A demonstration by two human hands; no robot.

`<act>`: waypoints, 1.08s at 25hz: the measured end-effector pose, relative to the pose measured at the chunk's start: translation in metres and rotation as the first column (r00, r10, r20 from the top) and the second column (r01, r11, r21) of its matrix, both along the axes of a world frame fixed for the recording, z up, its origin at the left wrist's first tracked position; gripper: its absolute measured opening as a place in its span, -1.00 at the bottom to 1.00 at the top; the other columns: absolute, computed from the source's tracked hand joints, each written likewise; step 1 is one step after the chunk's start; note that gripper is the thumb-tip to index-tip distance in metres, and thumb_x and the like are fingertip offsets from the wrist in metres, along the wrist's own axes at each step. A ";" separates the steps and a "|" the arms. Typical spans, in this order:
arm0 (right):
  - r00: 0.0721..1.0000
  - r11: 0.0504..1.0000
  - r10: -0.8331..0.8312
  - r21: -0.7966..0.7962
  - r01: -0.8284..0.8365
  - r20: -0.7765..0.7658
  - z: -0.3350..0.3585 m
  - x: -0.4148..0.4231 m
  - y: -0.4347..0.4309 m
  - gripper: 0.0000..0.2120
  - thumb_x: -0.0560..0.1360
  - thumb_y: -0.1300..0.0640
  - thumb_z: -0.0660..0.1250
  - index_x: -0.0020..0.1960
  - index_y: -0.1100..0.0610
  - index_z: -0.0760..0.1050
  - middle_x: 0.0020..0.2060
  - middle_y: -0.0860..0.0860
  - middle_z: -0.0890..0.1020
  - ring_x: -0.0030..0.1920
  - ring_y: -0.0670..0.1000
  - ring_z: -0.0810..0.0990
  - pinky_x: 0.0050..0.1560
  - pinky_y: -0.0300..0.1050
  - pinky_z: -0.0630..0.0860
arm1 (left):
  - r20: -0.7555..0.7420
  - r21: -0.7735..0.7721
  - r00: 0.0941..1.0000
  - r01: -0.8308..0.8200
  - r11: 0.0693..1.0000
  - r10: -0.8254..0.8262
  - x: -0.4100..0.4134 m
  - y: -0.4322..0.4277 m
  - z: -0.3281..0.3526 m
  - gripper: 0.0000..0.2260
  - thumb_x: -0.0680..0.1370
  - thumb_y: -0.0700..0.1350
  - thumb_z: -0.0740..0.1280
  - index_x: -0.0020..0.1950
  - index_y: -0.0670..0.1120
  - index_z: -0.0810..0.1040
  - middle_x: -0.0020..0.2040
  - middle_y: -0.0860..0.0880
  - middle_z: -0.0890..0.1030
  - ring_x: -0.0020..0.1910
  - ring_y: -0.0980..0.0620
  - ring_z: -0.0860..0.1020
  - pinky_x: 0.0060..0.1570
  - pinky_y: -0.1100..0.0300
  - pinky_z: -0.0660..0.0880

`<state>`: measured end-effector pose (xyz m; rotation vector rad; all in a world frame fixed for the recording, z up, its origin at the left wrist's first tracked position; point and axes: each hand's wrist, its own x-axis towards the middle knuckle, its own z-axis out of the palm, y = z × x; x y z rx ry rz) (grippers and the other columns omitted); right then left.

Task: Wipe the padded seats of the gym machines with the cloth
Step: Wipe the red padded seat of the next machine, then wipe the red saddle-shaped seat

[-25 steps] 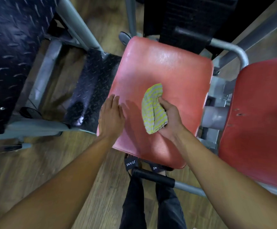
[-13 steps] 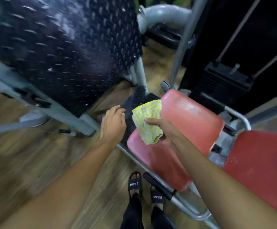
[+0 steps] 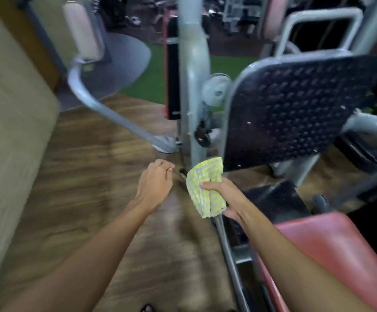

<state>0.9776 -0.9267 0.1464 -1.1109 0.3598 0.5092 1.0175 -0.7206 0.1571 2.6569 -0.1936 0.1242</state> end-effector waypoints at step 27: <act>0.831 0.830 0.556 0.017 -0.557 0.026 0.025 0.369 0.723 -0.69 0.51 0.35 0.30 0.25 0.24 0.51 0.09 0.27 0.66 0.05 0.29 0.67 -0.03 0.24 0.61 | -0.084 0.015 0.756 -0.650 0.760 0.649 0.222 0.673 0.037 -0.76 0.59 -0.13 0.20 0.18 -0.05 0.59 0.15 -0.03 0.63 0.16 -0.08 0.56 0.16 0.03 0.46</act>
